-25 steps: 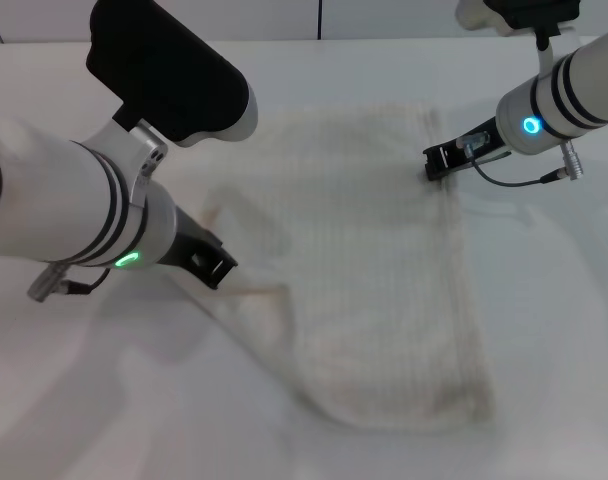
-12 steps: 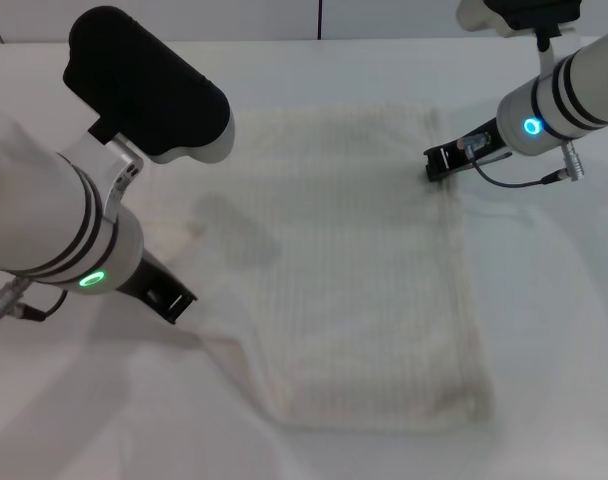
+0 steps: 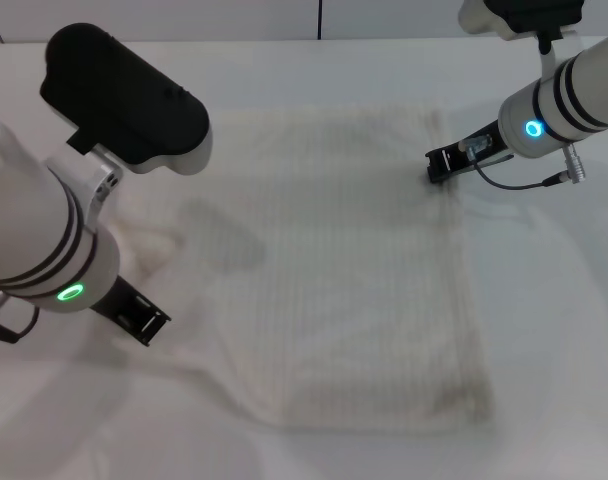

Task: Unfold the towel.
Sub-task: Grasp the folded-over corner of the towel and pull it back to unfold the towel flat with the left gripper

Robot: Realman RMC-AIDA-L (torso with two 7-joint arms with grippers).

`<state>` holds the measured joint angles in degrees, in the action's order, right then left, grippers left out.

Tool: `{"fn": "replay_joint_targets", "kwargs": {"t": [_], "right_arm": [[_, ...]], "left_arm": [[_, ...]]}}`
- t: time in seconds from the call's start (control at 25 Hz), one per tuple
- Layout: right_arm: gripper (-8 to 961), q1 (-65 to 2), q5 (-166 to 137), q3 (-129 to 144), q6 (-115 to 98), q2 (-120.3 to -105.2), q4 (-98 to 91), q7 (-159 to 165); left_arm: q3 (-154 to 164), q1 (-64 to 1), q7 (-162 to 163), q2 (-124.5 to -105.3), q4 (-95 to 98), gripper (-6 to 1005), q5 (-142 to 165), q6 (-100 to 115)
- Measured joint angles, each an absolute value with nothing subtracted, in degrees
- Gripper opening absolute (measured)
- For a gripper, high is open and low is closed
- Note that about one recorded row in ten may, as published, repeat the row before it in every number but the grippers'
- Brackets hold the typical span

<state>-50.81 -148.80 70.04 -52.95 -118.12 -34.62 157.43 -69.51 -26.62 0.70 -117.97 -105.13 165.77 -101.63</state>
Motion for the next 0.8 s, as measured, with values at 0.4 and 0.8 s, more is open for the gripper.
{"fn": "replay_joint_targets", "kwargs": {"t": [0.4, 0.8], "right_arm": [[-1, -50.85, -148.80, 70.04, -52.96, -118.12, -34.65, 157.41], [-1, -50.95, -148.80, 70.13, -53.38, -118.12, -34.91, 157.33]], "left_arm": [[-70.99, -27.08, 2.38, -117.68, -104.77, 128, 165.77, -104.37], [-71.25, -26.48, 2.43, -117.33, -104.70, 147, 165.77, -104.82]]}}
